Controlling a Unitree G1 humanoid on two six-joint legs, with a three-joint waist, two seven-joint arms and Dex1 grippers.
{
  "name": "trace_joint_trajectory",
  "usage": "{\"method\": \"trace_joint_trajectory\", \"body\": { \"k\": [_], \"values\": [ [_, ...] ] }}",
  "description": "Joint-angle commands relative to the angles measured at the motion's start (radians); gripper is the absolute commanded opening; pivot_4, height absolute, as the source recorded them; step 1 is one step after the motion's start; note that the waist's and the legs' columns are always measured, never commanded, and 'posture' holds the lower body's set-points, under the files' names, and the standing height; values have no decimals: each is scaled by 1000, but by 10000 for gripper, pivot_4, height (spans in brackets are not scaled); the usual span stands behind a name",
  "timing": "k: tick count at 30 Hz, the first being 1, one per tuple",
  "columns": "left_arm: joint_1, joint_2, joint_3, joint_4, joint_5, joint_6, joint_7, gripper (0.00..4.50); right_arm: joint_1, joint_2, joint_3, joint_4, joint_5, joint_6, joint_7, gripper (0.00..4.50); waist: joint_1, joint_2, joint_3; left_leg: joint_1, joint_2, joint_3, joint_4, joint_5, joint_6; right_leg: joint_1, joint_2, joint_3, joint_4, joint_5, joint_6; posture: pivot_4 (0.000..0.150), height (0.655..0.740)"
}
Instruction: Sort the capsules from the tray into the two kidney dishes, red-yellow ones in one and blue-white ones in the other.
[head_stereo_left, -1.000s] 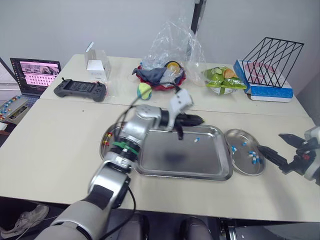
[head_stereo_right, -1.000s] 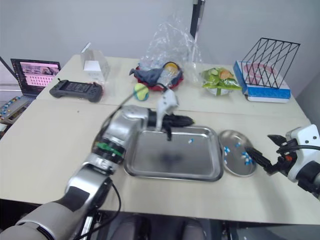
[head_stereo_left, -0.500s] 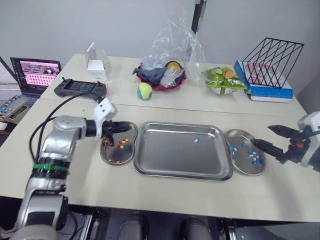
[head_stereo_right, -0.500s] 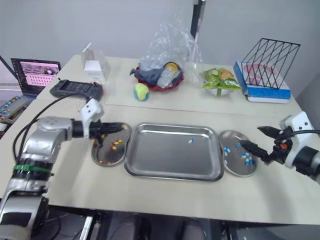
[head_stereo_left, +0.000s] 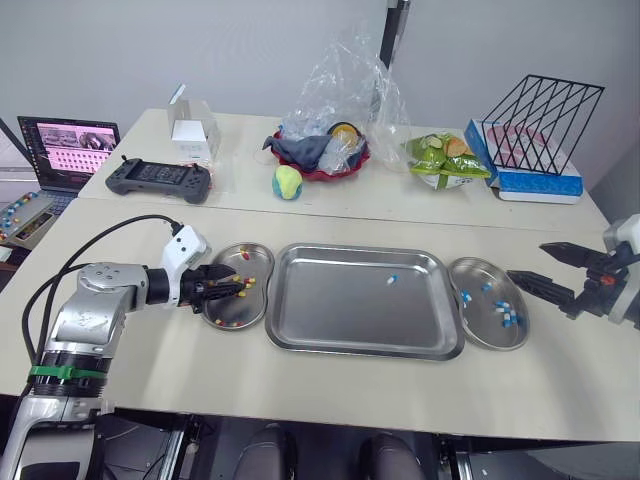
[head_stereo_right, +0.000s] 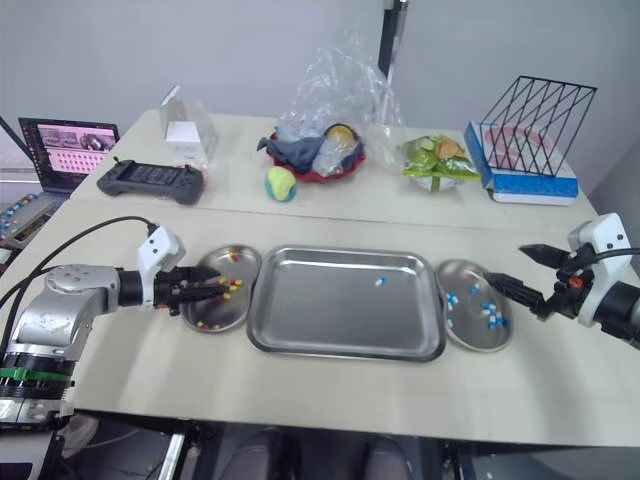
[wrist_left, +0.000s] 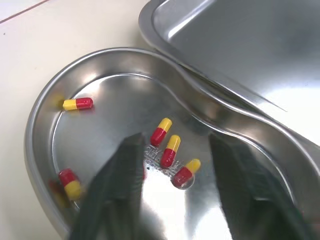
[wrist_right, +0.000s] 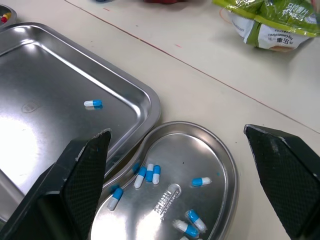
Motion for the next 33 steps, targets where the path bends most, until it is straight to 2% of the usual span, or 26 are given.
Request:
{"method": "trace_joint_trajectory", "body": {
  "k": [1,4,5,12,16,20,24,33],
  "values": [
    [7,42,69,-21,-34,-2,15,34716,-34,-19,2,8,-2,-23,9,45000,-1,0,0,0,0,0,0,0,0,0,0,0,0,0,0,1500,6837],
    [17,69,114,-2,-54,-22,17,44437,-40,-14,2,20,-1,-28,14,45000,1,0,0,0,0,0,0,0,0,0,0,0,0,0,0,1500,6837],
    [23,79,140,6,-68,-35,11,44828,-39,-15,-2,27,-1,-32,17,45000,2,0,0,0,0,0,0,0,0,0,0,0,0,0,0,1500,6837],
    [68,90,343,118,-196,-115,-33,44828,-54,-13,-39,88,-4,-76,16,45000,-1,0,0,0,0,0,0,0,0,0,0,0,0,0,0,1500,6837],
    [92,104,411,214,-198,-195,-24,44828,-43,-19,-51,147,-29,-114,20,45000,0,0,0,0,0,0,0,0,0,0,-1,0,0,0,0,1500,6837],
    [142,136,483,329,-193,-327,-37,44828,-29,-37,-75,290,-83,-200,30,45000,-2,1,0,0,0,1,0,0,0,-1,-1,0,0,0,0,1500,6837],
    [142,196,491,539,-144,-473,-25,44828,-22,-24,-60,358,-117,-270,27,45000,-7,1,0,0,0,1,-1,0,0,-1,-1,0,0,0,0,1500,6837],
    [139,205,480,604,-153,-524,-51,44828,-10,14,-47,390,-135,-316,15,45000,-8,1,1,0,1,1,-1,0,0,-1,-2,0,1,0,0,1500,6837]
  ]
}}
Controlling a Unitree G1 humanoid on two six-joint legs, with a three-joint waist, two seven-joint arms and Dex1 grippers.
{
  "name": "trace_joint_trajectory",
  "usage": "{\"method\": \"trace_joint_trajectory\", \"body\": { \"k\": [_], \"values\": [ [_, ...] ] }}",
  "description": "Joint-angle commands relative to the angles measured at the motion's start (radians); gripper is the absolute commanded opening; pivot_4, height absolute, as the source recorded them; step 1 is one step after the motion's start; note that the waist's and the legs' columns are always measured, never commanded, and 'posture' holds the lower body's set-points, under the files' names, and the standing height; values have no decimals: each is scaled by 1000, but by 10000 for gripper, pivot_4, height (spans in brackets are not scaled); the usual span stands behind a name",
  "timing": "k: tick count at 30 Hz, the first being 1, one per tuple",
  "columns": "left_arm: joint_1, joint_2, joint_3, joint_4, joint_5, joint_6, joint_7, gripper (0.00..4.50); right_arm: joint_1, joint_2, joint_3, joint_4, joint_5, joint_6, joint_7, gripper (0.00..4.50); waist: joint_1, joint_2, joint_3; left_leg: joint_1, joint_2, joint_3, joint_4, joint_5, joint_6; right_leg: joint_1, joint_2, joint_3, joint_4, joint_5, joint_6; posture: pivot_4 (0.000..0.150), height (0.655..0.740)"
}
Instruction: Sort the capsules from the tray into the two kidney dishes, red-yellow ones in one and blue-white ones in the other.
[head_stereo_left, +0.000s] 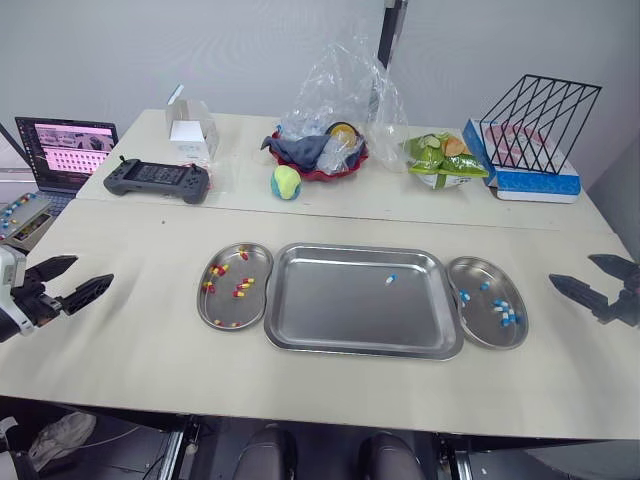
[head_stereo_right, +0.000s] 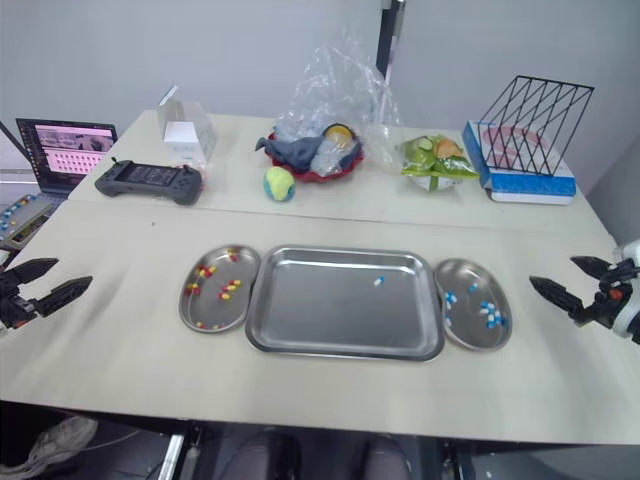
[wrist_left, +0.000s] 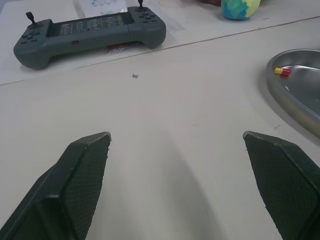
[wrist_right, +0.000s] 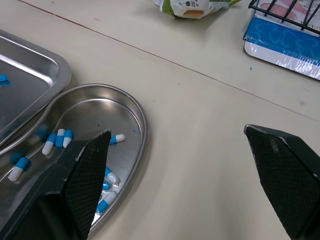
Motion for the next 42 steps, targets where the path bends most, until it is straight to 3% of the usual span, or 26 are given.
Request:
{"method": "trace_joint_trajectory", "body": {
  "k": [1,26,30,35,42],
  "values": [
    [-5,23,8,-8,-9,-24,-6,44828,4,-2,-18,-1,-2,-28,-3,45000,-1,0,0,0,0,0,0,0,0,0,0,0,0,0,0,1500,6837],
    [-10,58,11,-1,-14,-27,-43,44828,5,2,7,-39,6,-9,10,45000,-14,0,0,0,0,0,0,0,0,-1,0,0,1,0,-1,1500,6837],
    [1,50,11,-69,-36,-3,-65,44828,-11,-3,16,-51,13,8,18,45000,-13,0,0,0,0,0,0,0,0,-1,0,0,1,-1,-1,1500,6837],
    [81,31,13,-287,-104,105,-99,44828,-6,-16,35,-119,31,54,53,45000,-14,0,0,0,0,0,0,0,0,-1,0,0,2,-1,-1,1500,6837],
    [198,34,-17,-498,-137,202,-129,44828,-20,-8,86,-306,117,220,71,45000,-14,1,0,0,0,0,-1,0,0,-1,0,0,1,-1,-1,1500,6837]
  ]
}}
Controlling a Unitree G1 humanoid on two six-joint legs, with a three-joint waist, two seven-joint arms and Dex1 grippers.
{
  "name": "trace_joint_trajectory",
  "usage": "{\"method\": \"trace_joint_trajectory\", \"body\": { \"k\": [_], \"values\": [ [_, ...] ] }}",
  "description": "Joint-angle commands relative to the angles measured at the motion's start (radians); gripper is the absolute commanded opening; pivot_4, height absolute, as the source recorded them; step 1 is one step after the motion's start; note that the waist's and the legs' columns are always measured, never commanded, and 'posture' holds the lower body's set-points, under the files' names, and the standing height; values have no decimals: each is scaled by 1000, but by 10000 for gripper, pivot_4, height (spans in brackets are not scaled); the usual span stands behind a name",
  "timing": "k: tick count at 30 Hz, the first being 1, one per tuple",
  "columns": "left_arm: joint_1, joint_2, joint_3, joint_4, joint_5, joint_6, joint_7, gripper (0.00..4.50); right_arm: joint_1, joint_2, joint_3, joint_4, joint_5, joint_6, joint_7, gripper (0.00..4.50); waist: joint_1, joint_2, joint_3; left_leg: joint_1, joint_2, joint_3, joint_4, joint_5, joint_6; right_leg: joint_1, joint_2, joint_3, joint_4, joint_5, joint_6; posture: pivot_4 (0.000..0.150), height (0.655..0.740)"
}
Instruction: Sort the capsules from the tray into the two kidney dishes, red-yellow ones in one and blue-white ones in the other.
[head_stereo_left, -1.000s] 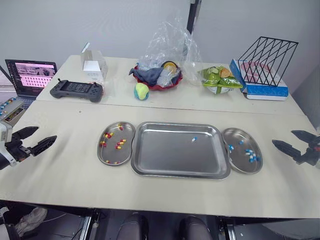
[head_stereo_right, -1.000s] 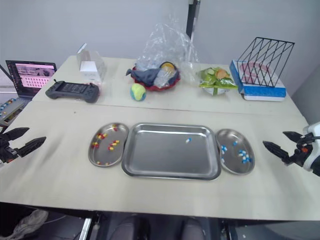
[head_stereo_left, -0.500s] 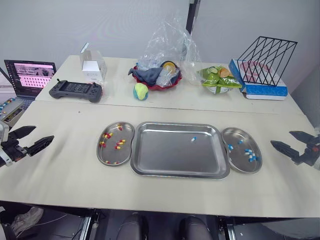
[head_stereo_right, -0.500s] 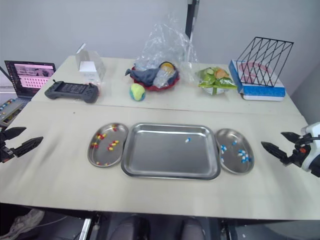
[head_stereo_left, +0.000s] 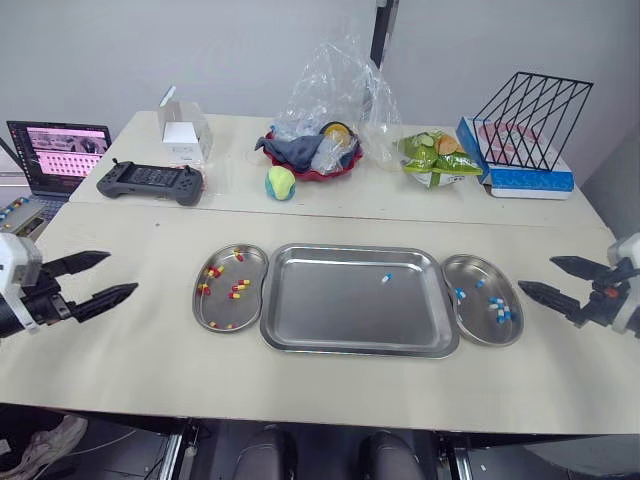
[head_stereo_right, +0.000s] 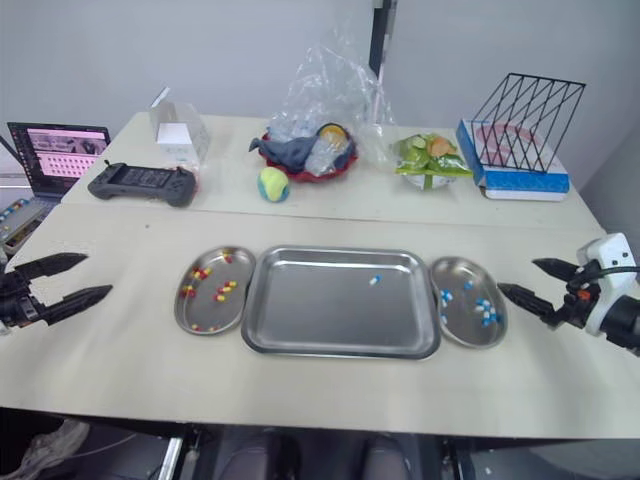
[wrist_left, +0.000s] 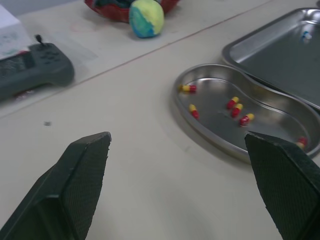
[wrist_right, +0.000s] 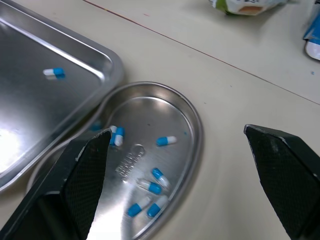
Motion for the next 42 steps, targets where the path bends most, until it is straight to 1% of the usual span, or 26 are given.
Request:
{"method": "trace_joint_trajectory", "body": {
  "k": [1,7,10,13,15,18,20,21,29,33,38,41,42],
  "values": [
    [22,12,6,-82,-15,10,-13,44828,-16,-16,33,-146,75,103,10,45000,0,0,0,0,0,0,0,0,0,0,0,0,0,0,0,1500,6837],
    [50,8,25,-160,-27,24,0,44828,-135,57,195,-278,68,139,-62,45000,0,0,0,0,0,-1,0,0,0,0,0,0,-1,0,0,1500,6837],
    [67,1,30,-213,-42,54,15,44828,-191,85,283,-279,30,124,-77,45000,4,0,0,0,0,0,-1,0,0,0,0,0,-1,0,0,1500,6837],
    [84,-5,16,-266,-55,86,22,44828,-254,106,393,-235,-37,82,-57,45000,3,0,0,0,0,0,-1,0,0,0,0,0,-1,0,0,1500,6837],
    [92,-9,5,-292,-55,90,25,44828,-305,123,448,-184,-59,72,-25,45000,2,0,0,0,0,0,0,0,0,0,0,-1,-1,0,0,1500,6837],
    [93,-24,0,-333,-62,102,47,44828,-410,165,547,-44,-150,-31,20,45000,-2,0,1,0,0,1,0,0,0,-1,0,0,-1,0,0,1500,6837],
    [97,-29,0,-357,-64,111,56,44828,-450,182,581,26,-187,-84,50,45000,-1,0,1,0,0,1,-1,0,0,-1,1,0,-1,0,0,1500,6837],
    [102,-34,-2,-379,-66,117,64,44828,-480,196,604,89,-212,-129,72,45000,0,0,1,0,0,1,-1,0,0,-1,1,0,-1,0,0,1500,6837],
    [126,-56,-12,-486,-74,162,109,44828,-645,305,689,440,-340,-364,170,45000,-5,1,1,0,-1,1,-1,1,-1,-1,1,0,0,0,0,1500,6837],
    [144,-57,-3,-503,-71,167,111,44828,-682,343,689,546,-367,-431,190,45000,-5,1,1,0,-1,1,0,1,-2,-1,1,0,0,0,0,1500,6837],
    [164,-55,10,-510,-70,173,122,45000,-706,376,691,635,-410,-499,198,30253,-5,1,1,0,0,1,0,1,-2,-1,1,0,0,0,0,1500,6837],
    [166,-53,8,-509,-72,172,120,45000,-701,378,689,642,-424,-506,204,19646,-4,1,1,0,0,1,0,1,-2,-1,1,0,0,0,0,1500,6837],
    [164,-52,7,-507,-73,172,120,45000,-701,378,688,644,-426,-503,206,19646,-4,1,1,0,0,1,0,1,-2,-1,1,0,0,0,0,1500,6837]
  ]
}}
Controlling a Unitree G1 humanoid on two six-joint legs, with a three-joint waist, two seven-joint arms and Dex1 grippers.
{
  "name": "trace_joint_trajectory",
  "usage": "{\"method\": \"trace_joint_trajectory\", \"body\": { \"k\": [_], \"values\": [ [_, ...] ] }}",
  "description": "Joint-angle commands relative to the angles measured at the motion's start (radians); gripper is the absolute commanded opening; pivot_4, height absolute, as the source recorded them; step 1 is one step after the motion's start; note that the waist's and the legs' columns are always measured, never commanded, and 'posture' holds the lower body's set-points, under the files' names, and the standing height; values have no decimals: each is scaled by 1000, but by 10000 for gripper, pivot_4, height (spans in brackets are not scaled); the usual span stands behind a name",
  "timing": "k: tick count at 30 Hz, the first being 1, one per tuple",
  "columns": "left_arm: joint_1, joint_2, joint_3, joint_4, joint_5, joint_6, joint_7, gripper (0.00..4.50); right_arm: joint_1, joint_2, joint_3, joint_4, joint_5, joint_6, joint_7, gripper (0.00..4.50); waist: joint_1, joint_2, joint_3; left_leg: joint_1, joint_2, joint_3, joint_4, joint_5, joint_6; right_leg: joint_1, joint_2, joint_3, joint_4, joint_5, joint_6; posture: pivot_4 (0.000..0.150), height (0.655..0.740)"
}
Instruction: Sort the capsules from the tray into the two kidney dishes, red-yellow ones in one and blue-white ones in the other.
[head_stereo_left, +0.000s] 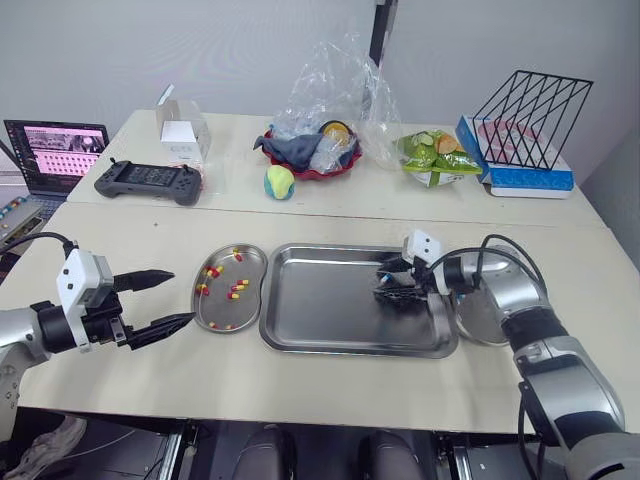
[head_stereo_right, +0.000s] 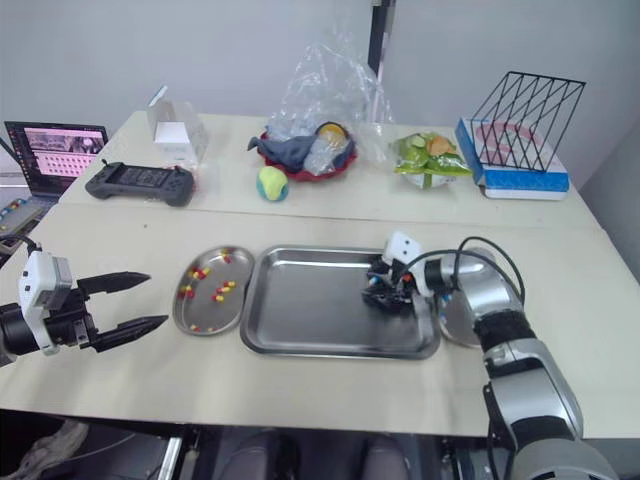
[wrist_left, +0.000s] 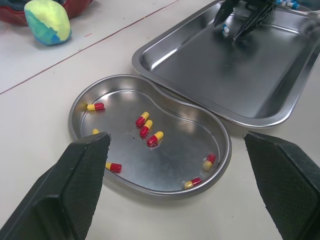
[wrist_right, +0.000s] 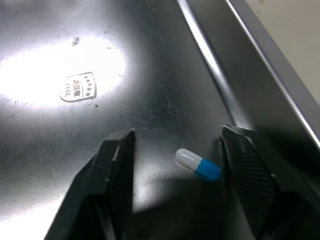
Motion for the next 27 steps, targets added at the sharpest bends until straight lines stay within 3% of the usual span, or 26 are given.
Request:
{"method": "trace_joint_trajectory", "body": {
  "k": [1,13,19,27],
  "values": [
    [-13,10,25,-12,-17,-3,7,45000,-20,-6,-13,9,-21,-21,-1,19646,0,0,0,0,0,0,0,0,0,0,0,0,0,0,0,1500,6837],
    [-41,14,4,-3,-14,2,4,45000,1,-21,-36,-4,-33,1,-11,19646,0,0,0,0,0,0,0,0,0,0,0,0,0,0,0,1500,6837],
    [-56,16,-7,2,-10,1,1,45000,10,-27,-40,-15,-41,59,-26,473,0,0,0,0,0,0,0,0,0,0,0,0,0,0,0,1500,6837],
    [-84,9,-37,-4,-20,9,-5,45000,39,-28,-93,-124,28,178,-3,144,1,0,0,0,0,0,0,0,0,0,0,0,0,0,0,1500,6837]
  ]
}}
